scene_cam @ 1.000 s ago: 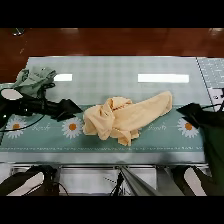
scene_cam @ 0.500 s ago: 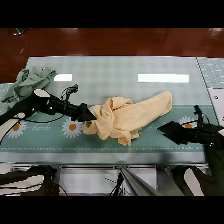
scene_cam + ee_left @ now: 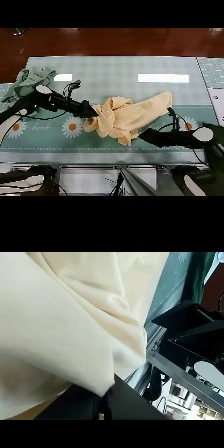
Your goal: Fold the shirts.
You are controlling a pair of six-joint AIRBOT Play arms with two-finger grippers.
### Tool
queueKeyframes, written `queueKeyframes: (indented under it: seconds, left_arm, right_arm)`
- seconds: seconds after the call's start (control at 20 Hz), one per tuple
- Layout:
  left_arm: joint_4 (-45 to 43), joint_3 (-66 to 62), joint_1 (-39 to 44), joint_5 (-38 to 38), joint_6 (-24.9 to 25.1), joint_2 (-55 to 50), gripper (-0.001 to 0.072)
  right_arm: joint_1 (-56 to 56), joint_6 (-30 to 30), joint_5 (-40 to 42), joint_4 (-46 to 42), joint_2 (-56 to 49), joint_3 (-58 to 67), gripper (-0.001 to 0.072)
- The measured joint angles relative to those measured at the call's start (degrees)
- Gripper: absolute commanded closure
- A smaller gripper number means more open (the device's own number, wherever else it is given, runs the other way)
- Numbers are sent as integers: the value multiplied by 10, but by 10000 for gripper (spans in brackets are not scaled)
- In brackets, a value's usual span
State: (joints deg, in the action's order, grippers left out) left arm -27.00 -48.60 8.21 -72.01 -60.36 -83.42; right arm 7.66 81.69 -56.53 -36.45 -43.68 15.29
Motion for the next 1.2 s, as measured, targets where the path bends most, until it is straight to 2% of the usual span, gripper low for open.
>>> queueKeyframes:
  seconds: [0.15, 0.45, 0.5, 0.55, 0.6, 0.75, 0.85, 1.0, 1.2]
  left_arm:
    - [0, -1, 0, 0, 0, 0, 671]
    - [0, -1, 0, 0, 1, 0, 671]
    - [0, -1, 0, 0, 1, 0, 670]
    - [0, -1, 0, 0, 1, 0, 670]
    - [0, -1, 0, -1, 1, 0, 670]
    - [0, -2, -1, -3, 1, 0, 671]
    - [0, -10, -8, -7, 1, 2, 670]
    - [23, -62, -31, -9, 1, 21, 671]
    - [104, -225, -61, 33, -1, 78, 671]
  right_arm:
    - [45, -14, 30, 39, -45, 11, 87]
    - [126, -84, 51, 110, -179, 66, 88]
    - [133, -93, 51, 115, -202, 80, 168]
    - [138, -103, 52, 119, -223, 95, 454]
    - [141, -111, 52, 123, -241, 109, 694]
    - [143, -143, 31, 124, -275, 158, 696]
    - [128, -152, -10, 94, -280, 207, 696]
    - [74, -118, -81, 2, -266, 332, 697]
    - [-19, -45, -153, -115, -247, 652, 697]
